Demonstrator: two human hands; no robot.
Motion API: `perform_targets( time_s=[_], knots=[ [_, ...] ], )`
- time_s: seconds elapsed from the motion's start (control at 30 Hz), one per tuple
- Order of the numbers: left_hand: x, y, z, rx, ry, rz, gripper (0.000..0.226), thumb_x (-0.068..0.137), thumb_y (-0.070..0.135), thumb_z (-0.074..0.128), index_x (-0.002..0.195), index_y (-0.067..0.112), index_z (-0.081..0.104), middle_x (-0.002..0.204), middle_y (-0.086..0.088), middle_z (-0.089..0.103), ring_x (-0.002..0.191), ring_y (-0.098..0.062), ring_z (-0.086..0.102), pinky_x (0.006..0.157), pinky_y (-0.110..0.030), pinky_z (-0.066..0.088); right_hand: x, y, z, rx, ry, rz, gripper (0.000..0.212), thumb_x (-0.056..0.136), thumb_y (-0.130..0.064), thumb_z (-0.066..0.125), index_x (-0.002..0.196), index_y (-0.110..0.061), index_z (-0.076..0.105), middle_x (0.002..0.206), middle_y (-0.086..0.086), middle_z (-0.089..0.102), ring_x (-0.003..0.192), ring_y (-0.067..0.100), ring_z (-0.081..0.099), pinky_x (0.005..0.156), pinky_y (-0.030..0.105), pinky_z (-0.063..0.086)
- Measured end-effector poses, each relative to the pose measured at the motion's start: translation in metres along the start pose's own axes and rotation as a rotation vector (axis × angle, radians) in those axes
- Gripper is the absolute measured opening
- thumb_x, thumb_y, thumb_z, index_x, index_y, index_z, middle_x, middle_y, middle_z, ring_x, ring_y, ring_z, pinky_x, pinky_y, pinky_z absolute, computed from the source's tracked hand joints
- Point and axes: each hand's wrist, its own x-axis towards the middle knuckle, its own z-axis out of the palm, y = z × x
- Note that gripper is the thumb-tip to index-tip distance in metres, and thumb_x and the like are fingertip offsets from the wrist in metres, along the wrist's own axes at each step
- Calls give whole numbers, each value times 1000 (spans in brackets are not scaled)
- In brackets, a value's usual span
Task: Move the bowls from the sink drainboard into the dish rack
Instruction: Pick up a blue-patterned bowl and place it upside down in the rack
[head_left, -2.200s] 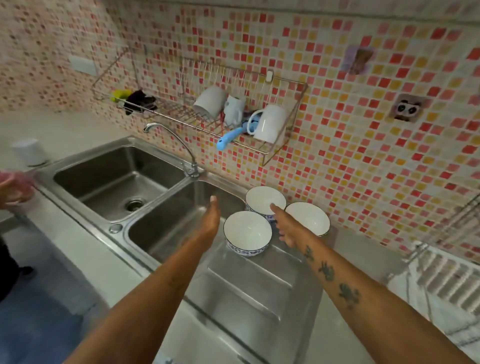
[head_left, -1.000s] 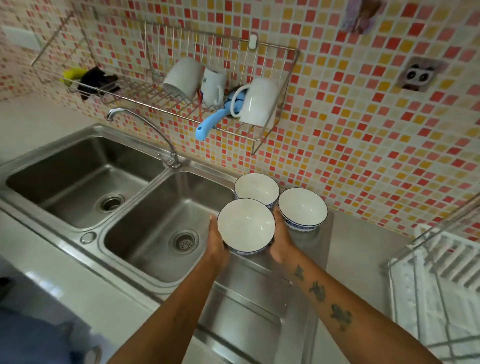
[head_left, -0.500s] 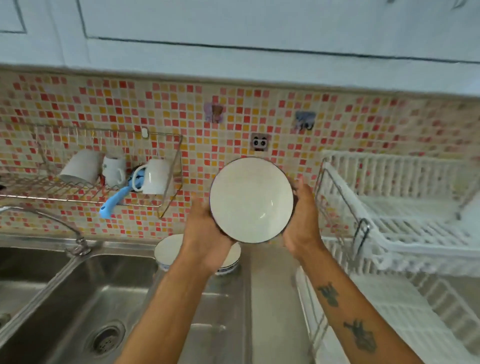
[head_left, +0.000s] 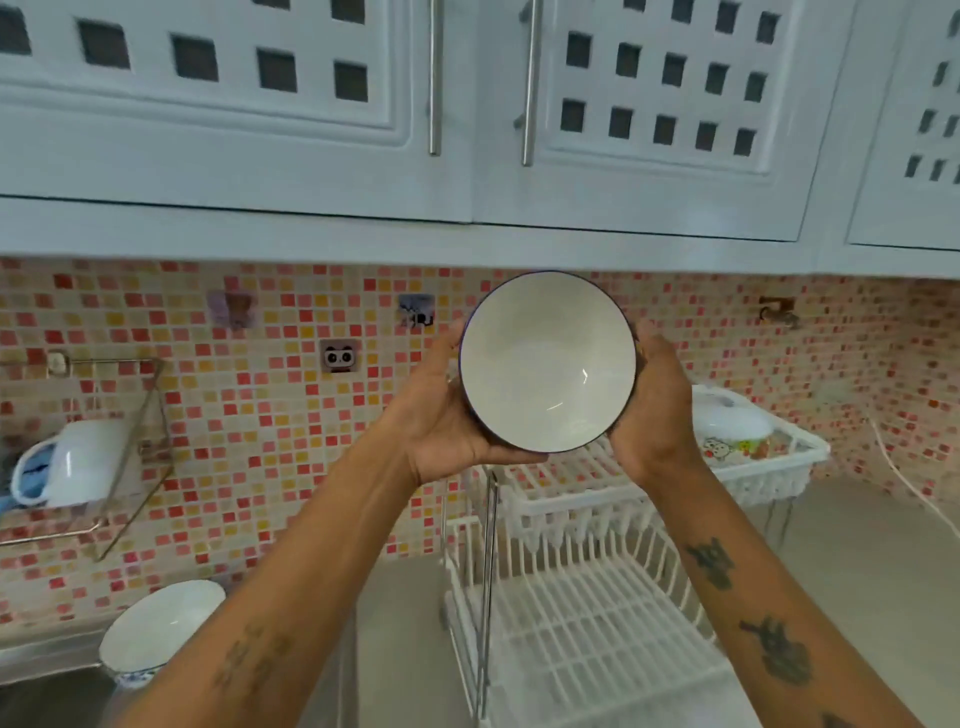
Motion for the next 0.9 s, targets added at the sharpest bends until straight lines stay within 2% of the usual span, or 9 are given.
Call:
perform_targets(
  time_s=[0.13, 0.23, 0.3, 0.4, 0.47, 0.53, 0.63, 0.77, 0.9],
  knots=[
    [22, 2, 16, 182, 199, 112, 56, 86, 57, 58, 130, 23, 56, 124, -16, 56, 114, -44, 57, 89, -68, 48, 16, -17, -35, -214, 26, 153, 40, 98, -47, 29, 113, -25, 59, 116, -2, 63, 114, 26, 57, 97, 48, 44],
    [36, -3, 20, 490, 292, 218, 43, 87, 48, 62, 121, 23, 56, 114, -8, 57, 101, -32, 62, 84, -58, 56, 33, -19, -59, -418, -28, 330, 60, 94, -62, 20, 111, -20, 60, 112, 4, 63, 103, 22, 60, 100, 48, 39],
    [47, -9, 19, 635, 338, 268, 51, 83, 43, 70, 125, 23, 51, 114, -4, 59, 95, -25, 64, 80, -55, 58, 46, -12, -72, -512, -27, 460, 76, 90, -69, 16, 116, -13, 60, 115, 10, 63, 110, 27, 59, 104, 48, 36],
    [61, -24, 18, 883, 353, 344, 61, 74, 41, 79, 124, 24, 48, 117, -1, 59, 91, -12, 64, 70, -32, 61, 60, -2, -84, -637, -17, 595, 87, 83, -77, 16, 103, -9, 66, 111, 15, 63, 107, 29, 58, 103, 46, 35],
    [67, -34, 17, 1026, 337, 383, 66, 72, 43, 81, 125, 23, 47, 120, 2, 57, 91, -1, 60, 67, -16, 53, 64, 3, -90, -711, -63, 663, 89, 78, -82, 19, 104, -12, 67, 113, 14, 64, 107, 29, 58, 101, 45, 35],
    [74, -43, 13, 1122, 327, 386, 77, 69, 48, 81, 130, 23, 42, 126, 1, 54, 99, -7, 62, 78, -22, 56, 66, 11, -95, -746, -98, 699, 85, 77, -83, 24, 115, -17, 62, 118, 12, 62, 111, 29, 56, 101, 45, 35],
    [81, -48, 7, 1221, 350, 353, 85, 60, 57, 82, 128, 27, 40, 129, -4, 50, 103, -18, 63, 87, -35, 58, 67, 25, -100, -705, -127, 706, 66, 82, -76, 33, 111, -23, 59, 119, 10, 61, 111, 30, 55, 102, 44, 37],
    [81, -48, 2, 1355, 326, 312, 83, 59, 54, 84, 124, 29, 39, 125, -2, 43, 102, -17, 59, 86, -31, 56, 70, 43, -104, -624, -177, 731, 46, 86, -64, 45, 108, -26, 60, 117, 6, 62, 107, 26, 55, 95, 38, 40],
    [81, -48, 1, 1426, 293, 270, 74, 63, 38, 88, 117, 29, 38, 122, -1, 37, 103, -20, 55, 82, -29, 57, 73, 51, -107, -561, -216, 751, 53, 88, -55, 49, 127, -18, 54, 125, 12, 61, 121, 32, 54, 109, 45, 40]
  ],
)
